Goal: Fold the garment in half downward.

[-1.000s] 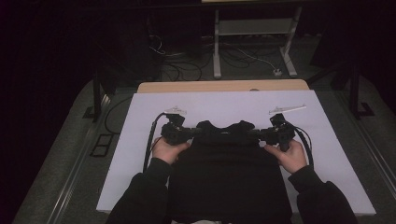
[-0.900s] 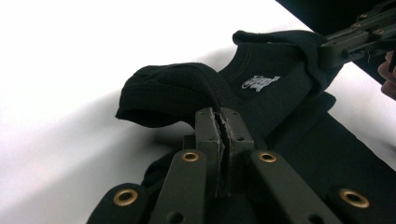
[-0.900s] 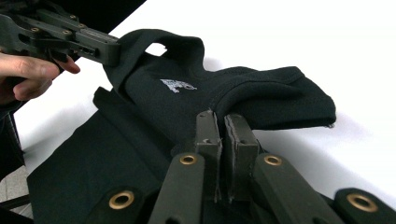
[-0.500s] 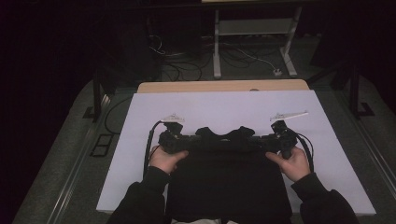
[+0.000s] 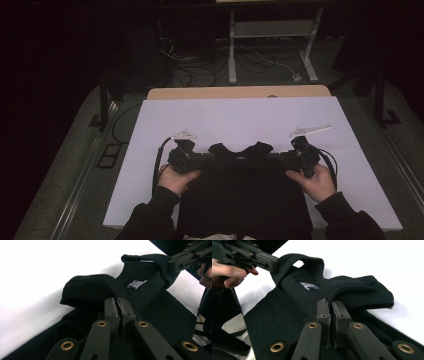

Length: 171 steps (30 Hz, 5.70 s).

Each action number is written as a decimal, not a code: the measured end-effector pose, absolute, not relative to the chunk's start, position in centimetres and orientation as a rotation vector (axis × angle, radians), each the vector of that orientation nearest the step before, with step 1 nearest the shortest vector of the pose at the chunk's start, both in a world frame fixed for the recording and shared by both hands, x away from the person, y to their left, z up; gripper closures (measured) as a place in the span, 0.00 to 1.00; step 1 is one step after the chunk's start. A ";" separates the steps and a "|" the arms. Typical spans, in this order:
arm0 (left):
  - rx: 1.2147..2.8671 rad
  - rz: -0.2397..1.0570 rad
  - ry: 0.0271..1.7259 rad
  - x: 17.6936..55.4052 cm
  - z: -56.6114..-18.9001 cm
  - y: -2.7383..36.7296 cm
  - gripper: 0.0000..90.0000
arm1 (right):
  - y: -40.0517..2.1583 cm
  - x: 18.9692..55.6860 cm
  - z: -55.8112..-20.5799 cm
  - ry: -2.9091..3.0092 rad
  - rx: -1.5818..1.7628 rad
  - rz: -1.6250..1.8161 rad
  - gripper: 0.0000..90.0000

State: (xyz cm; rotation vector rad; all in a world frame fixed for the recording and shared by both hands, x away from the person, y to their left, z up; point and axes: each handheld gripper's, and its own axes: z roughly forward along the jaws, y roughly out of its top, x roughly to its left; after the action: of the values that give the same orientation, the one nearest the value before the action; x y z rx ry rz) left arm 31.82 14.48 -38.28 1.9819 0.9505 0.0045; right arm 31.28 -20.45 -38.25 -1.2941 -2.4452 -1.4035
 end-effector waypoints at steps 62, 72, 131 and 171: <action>2.254 -0.125 0.874 25.0 -41.5 13.7 0.94 | -19.6 24.7 -42.0 -2.469 -1.125 -1.073 0.92; 2.292 0.027 0.783 24.0 -40.7 13.7 0.64 | -19.6 23.8 -41.3 -2.544 -1.153 -1.095 0.68; 2.201 0.010 0.717 28.6 -35.8 16.4 0.00 | -24.9 27.8 -35.7 -2.588 -1.288 -1.254 0.00; 2.155 0.007 0.816 33.3 -36.9 18.4 0.00 | -26.5 31.9 -37.5 -2.561 -1.367 -1.252 0.00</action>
State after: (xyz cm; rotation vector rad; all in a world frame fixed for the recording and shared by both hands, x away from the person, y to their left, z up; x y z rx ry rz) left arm 33.35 18.45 -36.87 2.1546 0.8156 0.0071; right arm 31.88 -26.49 -37.55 -1.3672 -2.5608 -1.2518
